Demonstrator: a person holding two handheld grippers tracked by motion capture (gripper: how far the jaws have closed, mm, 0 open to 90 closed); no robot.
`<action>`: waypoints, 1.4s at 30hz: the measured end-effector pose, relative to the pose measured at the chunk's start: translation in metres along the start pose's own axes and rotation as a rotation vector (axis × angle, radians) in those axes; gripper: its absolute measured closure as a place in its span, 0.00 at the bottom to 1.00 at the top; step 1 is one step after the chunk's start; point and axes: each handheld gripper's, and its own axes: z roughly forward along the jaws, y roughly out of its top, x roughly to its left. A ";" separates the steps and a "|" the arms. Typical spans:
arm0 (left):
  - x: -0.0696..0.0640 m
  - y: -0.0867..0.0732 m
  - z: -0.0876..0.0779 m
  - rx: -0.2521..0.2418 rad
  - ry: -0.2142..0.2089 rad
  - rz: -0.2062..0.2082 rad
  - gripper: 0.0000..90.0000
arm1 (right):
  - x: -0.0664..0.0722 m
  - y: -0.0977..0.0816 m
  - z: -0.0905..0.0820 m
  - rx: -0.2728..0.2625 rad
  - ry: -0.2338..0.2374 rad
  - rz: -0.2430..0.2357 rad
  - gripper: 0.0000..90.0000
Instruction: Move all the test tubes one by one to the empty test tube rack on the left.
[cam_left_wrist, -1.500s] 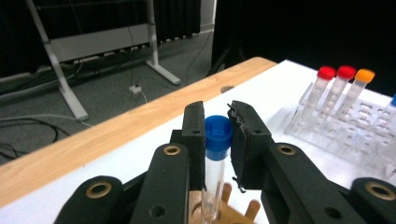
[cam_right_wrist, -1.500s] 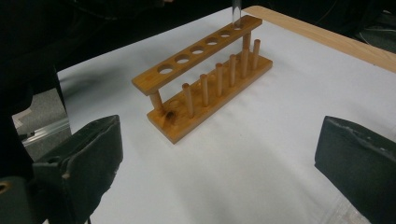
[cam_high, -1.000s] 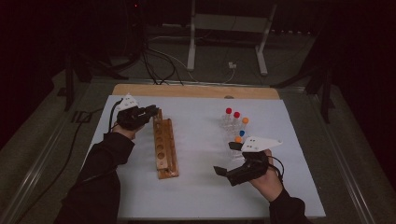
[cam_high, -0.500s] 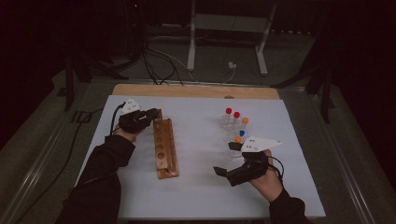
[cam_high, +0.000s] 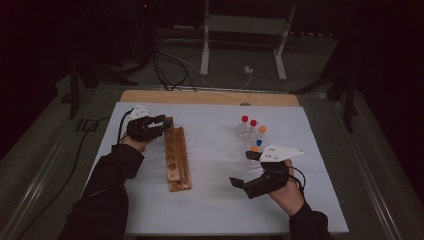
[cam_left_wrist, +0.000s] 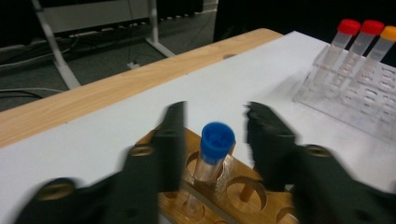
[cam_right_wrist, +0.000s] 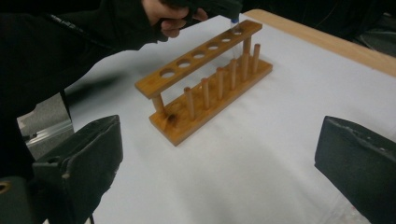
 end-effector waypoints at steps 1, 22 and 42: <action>-0.001 0.002 -0.002 -0.004 -0.001 -0.003 0.49 | -0.001 0.002 -0.002 -0.005 -0.006 -0.002 0.01; -0.057 -0.017 -0.081 -0.077 -0.255 0.011 0.02 | -0.090 -0.016 -0.046 -0.017 -0.234 0.087 0.33; -0.063 -0.036 -0.089 -0.061 -0.260 0.028 0.02 | -0.117 -0.047 0.013 0.153 -0.250 0.110 0.77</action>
